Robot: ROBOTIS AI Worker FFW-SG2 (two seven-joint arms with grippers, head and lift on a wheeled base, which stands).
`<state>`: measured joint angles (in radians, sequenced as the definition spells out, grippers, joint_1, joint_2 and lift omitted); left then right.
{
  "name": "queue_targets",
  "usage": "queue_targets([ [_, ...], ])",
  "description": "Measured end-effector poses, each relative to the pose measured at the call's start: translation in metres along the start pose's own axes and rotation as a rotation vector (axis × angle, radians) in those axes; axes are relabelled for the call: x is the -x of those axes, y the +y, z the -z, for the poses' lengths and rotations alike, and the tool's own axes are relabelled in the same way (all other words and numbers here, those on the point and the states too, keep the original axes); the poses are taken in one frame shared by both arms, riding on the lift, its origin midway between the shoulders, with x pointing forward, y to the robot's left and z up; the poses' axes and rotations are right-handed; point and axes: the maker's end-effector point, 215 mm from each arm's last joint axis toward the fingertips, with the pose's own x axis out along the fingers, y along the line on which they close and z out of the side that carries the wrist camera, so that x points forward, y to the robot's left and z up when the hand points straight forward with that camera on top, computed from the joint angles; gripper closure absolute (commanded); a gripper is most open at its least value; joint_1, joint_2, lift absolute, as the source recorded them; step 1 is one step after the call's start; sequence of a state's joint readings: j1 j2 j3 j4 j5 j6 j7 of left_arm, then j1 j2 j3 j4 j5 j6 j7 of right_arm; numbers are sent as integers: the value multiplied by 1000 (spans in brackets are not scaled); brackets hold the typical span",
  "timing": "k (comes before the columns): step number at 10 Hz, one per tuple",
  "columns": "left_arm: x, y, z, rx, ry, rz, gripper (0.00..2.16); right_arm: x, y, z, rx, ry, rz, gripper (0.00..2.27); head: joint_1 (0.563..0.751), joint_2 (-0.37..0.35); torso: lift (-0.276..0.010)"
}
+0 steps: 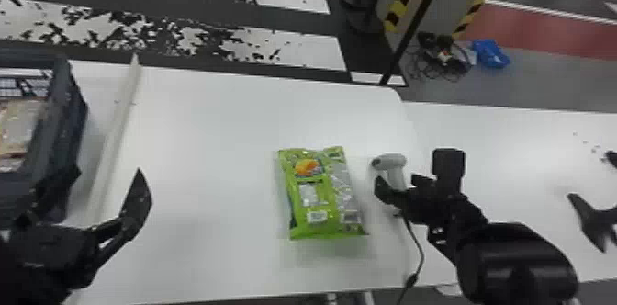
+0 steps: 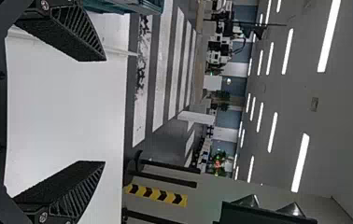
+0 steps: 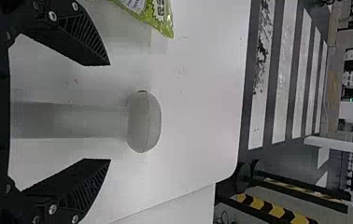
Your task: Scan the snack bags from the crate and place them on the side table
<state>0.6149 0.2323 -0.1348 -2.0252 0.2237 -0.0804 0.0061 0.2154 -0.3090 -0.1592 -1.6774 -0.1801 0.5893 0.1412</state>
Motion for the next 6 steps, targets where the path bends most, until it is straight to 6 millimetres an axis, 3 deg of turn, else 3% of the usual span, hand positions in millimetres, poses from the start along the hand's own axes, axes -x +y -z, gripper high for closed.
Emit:
queue_targets([
  [1, 0, 0, 0, -1, 0, 0, 87, -6, -2, 4, 1, 15, -4, 849, 695, -275, -81],
  [3, 0, 1, 0, -1, 0, -1, 87, -13, -7, 13, 11, 52, 7, 2088, 695, -280, -81],
  [6, -1, 0, 1, 0, 0, 0, 87, -16, -12, 15, 25, 69, 39, 2246, 695, -288, -81],
])
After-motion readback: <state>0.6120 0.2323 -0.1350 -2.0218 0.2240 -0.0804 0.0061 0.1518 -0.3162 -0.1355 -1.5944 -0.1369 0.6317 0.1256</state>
